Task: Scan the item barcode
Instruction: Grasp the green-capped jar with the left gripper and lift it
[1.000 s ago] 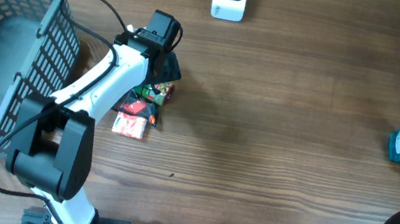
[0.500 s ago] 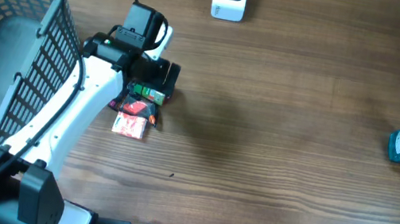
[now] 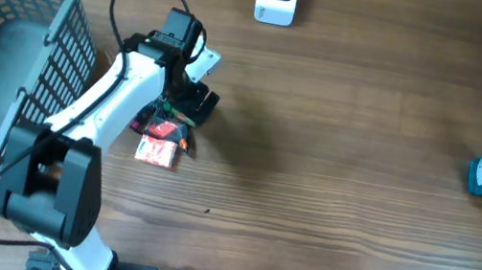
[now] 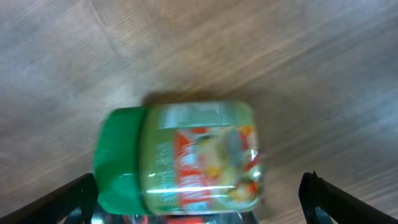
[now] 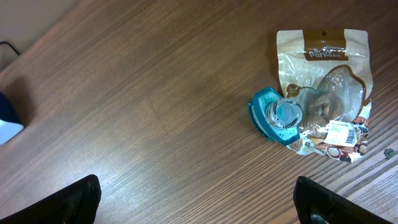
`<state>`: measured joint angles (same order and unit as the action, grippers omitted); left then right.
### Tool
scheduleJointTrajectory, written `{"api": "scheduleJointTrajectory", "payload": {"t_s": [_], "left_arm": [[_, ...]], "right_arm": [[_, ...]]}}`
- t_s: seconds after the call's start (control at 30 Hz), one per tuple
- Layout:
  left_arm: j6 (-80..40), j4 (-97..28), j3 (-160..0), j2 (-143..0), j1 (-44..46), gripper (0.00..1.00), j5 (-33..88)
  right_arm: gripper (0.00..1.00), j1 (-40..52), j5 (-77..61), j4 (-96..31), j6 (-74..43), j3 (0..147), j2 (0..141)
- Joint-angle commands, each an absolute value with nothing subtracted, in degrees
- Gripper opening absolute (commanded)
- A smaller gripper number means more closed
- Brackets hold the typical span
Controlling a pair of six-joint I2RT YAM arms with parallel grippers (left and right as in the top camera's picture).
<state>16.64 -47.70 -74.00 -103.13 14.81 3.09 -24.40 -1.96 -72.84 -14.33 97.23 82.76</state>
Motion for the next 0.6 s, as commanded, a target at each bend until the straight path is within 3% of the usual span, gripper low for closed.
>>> {"api": "scheduleJointTrajectory", "payload": {"t_s": [0.0, 0.57], "left_arm": [[16.0, -46.4, -73.8, -104.7, 14.4, 1.0, 4.9], [16.1, -42.5, -68.9, -104.8, 14.2, 1.0, 4.9]], "right_arm": [[1.0, -24.2, -2.7, -72.8, -15.2, 98.2, 82.0], [1.0, -24.2, -2.7, -73.4, -15.7, 98.2, 82.0]]}}
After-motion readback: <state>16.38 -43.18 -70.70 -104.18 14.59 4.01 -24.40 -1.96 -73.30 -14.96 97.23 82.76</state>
